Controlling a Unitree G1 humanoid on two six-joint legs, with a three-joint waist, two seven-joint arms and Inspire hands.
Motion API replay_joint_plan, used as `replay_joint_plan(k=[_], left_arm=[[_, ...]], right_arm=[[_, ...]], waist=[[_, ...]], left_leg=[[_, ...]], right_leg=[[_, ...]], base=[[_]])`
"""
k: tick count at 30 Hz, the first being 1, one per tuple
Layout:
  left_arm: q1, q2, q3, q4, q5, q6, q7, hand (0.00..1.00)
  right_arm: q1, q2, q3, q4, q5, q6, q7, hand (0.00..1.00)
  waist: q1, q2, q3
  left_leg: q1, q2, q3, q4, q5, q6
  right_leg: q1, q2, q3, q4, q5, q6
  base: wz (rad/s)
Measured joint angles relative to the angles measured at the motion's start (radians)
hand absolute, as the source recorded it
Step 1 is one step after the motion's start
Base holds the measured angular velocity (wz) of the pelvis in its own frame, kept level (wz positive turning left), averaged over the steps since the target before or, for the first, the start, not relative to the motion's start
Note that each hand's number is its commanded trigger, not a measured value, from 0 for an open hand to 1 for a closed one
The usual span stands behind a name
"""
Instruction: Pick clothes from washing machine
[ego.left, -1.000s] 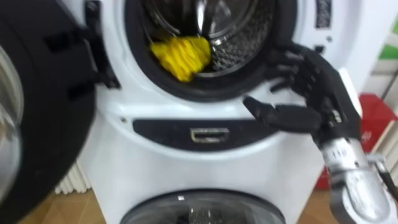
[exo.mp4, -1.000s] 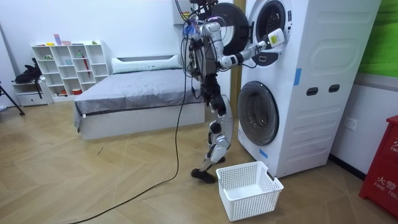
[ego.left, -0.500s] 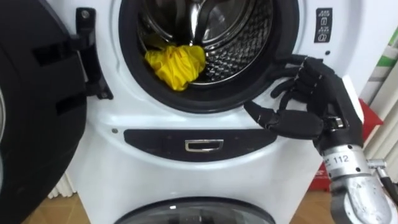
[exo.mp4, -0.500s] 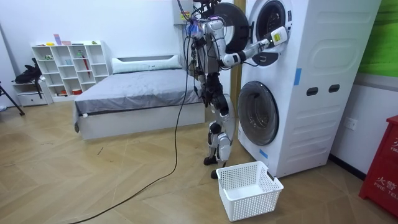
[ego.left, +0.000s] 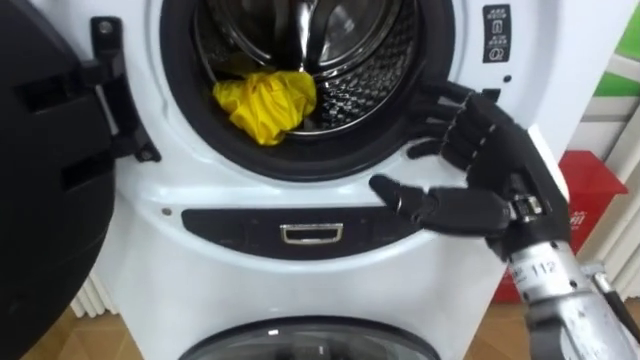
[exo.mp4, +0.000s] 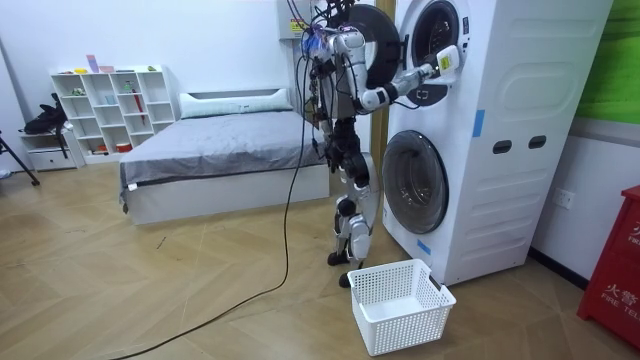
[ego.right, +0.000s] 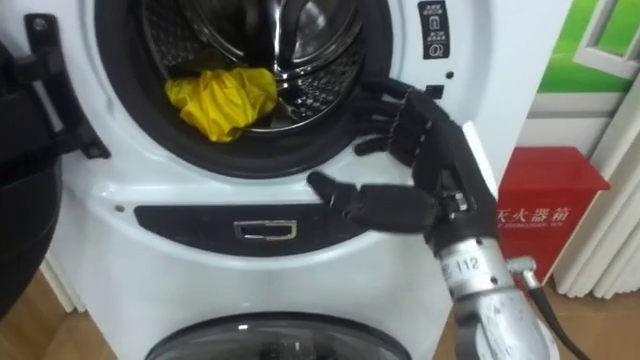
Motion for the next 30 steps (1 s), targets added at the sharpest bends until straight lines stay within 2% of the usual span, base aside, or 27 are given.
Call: replay_joint_plan(k=[4, 8, 11, 14, 16, 19, 21, 22, 26, 28, 30], left_arm=[[0.001, 0.002, 0.001, 0.0, -0.001, -0.006, -0.006, 0.0], [-0.014, 0.006, -0.006, 0.0, -0.002, -0.008, -0.008, 0.0], [-0.019, 0.027, -0.043, 0.0, -0.012, -0.023, -0.008, 0.0], [-0.035, 0.029, -0.054, 0.0, -0.012, -0.024, -0.008, 0.0], [-0.053, 0.03, -0.06, 0.0, -0.011, -0.025, -0.008, 0.0], [-0.076, 0.03, -0.077, 0.0, -0.011, -0.028, -0.006, 0.0], [-0.078, 0.03, -0.089, 0.002, -0.011, -0.028, -0.006, 0.0], [-0.079, 0.03, -0.094, 0.002, -0.011, -0.027, -0.006, 0.0], [-0.079, 0.03, -0.097, 0.009, -0.013, -0.027, -0.006, 0.0], [-0.08, 0.03, -0.097, 0.011, -0.012, -0.027, -0.004, 0.0], [-0.086, 0.029, -0.097, 0.013, -0.012, -0.026, -0.001, 0.0]], right_arm=[[0.047, -0.002, 0.002, -0.051, 0.026, 0.001, 0.081, 0.0], [0.048, -0.001, 0.006, -0.062, 0.068, 0.01, 0.156, 0.0], [0.048, 0.0, 0.023, -0.068, 0.079, 0.014, 0.232, 0.0], [0.048, -0.002, 0.073, -0.088, 0.083, 0.021, 0.29, 0.0], [0.039, -0.001, 0.139, -0.092, 0.081, 0.045, 0.336, 0.0], [0.037, -0.003, 0.204, -0.092, 0.08, 0.087, 0.403, 0.0], [0.029, -0.008, 0.219, -0.092, 0.08, 0.097, 0.432, 0.0], [0.025, -0.012, 0.22, -0.092, 0.08, 0.098, 0.443, 0.0], [0.012, -0.017, 0.223, -0.092, 0.08, 0.099, 0.463, 0.0], [0.011, -0.02, 0.235, -0.092, 0.08, 0.1, 0.471, 0.0], [0.007, -0.022, 0.244, -0.092, 0.076, 0.104, 0.478, 0.0]], waist=[[-0.002, -0.002, -0.0001], [-0.008, -0.007, 0.0005], [-0.017, -0.023, -0.0005], [-0.016, -0.036, 0.0], [0.001, -0.044, 0.0025], [0.031, -0.053, -0.0023], [0.048, -0.054, -0.0013], [0.062, -0.053, -0.0009], [0.068, -0.052, 0.001], [0.067, -0.049, 0.0075], [0.066, -0.048, 0.0106]], left_leg=[[0.005, 0.002, 0.002, -0.014, -0.001, -0.002], [0.004, 0.005, 0.007, -0.022, 0.0, -0.005], [0.006, 0.015, 0.023, -0.023, -0.002, -0.009], [0.007, 0.016, 0.026, -0.023, -0.005, -0.015], [0.008, 0.02, 0.022, -0.023, -0.005, -0.02], [0.009, 0.018, 0.001, -0.025, -0.007, -0.024], [0.018, 0.017, -0.001, -0.029, -0.009, -0.025], [0.023, 0.016, -0.002, -0.035, -0.009, -0.025], [0.026, 0.013, -0.006, -0.041, -0.013, -0.022], [0.037, 0.012, -0.005, -0.052, -0.013, -0.022], [0.04, 0.012, -0.006, -0.055, -0.016, -0.021]], right_leg=[[-0.003, 0.002, -0.001, 0.0, -0.008, -0.004], [-0.008, 0.006, 0.001, 0.0, -0.012, -0.008], [-0.007, 0.014, 0.006, -0.002, -0.015, -0.014], [-0.007, 0.022, 0.007, -0.002, -0.019, -0.023], [-0.004, 0.026, 0.005, -0.006, -0.02, -0.028], [0.008, 0.03, 0.0, -0.02, -0.018, -0.037], [0.021, 0.031, 0.0, -0.028, -0.019, -0.039], [0.029, 0.031, 0.0, -0.035, -0.019, -0.039], [0.035, 0.029, -0.002, -0.04, -0.02, -0.036], [0.047, 0.029, -0.002, -0.054, -0.021, -0.034], [0.048, 0.03, -0.001, -0.054, -0.024, -0.032]], base=[[-0.03], [-0.02], [-0.06], [-0.03], [0.02], [0.2], [0.13], [0.07], [0.03], [0.0], [0.0]])
